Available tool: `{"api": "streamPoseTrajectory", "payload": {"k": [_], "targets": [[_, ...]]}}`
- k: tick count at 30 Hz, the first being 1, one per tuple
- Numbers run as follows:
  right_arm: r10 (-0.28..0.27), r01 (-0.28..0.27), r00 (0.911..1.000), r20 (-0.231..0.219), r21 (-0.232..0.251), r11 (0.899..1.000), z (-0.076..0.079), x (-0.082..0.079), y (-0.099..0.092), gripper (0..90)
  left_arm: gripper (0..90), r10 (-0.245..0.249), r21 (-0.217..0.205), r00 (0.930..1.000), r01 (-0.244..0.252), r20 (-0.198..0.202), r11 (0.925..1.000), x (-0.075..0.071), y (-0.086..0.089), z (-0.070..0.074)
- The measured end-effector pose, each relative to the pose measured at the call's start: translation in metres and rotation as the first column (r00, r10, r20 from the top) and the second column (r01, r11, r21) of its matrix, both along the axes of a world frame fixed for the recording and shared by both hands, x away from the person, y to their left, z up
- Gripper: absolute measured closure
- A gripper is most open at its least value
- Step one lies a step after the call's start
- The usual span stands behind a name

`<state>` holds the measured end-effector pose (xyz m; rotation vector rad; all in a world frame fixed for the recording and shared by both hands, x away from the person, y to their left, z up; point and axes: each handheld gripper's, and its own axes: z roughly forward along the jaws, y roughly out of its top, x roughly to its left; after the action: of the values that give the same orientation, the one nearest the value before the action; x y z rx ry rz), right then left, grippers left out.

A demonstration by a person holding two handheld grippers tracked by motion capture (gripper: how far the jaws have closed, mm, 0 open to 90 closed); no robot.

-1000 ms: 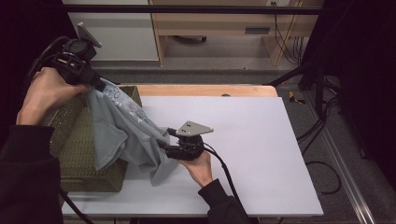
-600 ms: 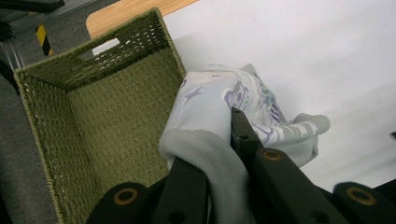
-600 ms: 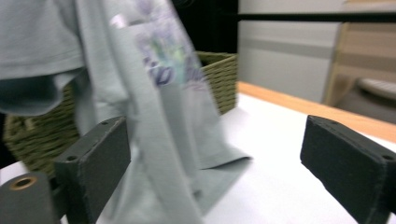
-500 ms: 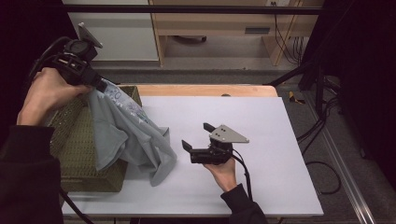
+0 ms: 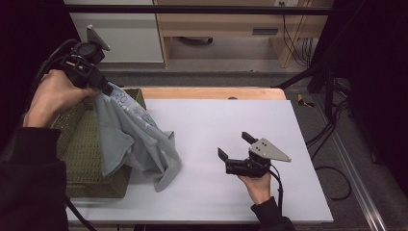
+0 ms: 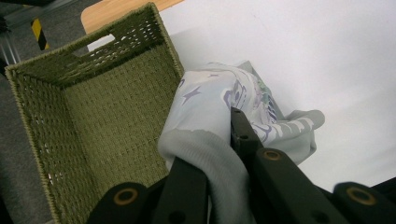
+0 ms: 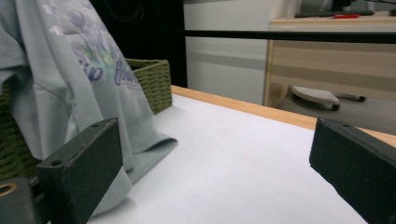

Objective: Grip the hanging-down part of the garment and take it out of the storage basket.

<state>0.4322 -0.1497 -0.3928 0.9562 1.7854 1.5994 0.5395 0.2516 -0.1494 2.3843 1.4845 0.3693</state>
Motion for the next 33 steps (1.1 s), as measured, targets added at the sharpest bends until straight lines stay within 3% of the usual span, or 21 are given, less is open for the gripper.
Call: {"api": "streamPoseTrajectory", "payload": {"k": [13,24,33], "targets": [[-0.077,0.077,0.9968,-0.024,0.004,0.997,-0.022,-0.018,-0.038,1.8,85.4,0.004,-0.001,1.0000,-0.004,-0.003,1.0000,0.000,0.002,-0.001],[-0.111,0.111,0.9939,0.000,0.017,0.994,-0.027,-0.030,-0.048,1.2,85.4,0.003,-0.009,1.0000,-0.003,-0.002,1.0000,-0.002,0.007,-0.002],[-0.121,0.121,0.9927,-0.007,0.015,0.993,-0.035,-0.038,-0.055,1.0,85.4,0.005,-0.011,1.0000,-0.005,0.002,0.9999,-0.003,0.008,-0.002]]}}
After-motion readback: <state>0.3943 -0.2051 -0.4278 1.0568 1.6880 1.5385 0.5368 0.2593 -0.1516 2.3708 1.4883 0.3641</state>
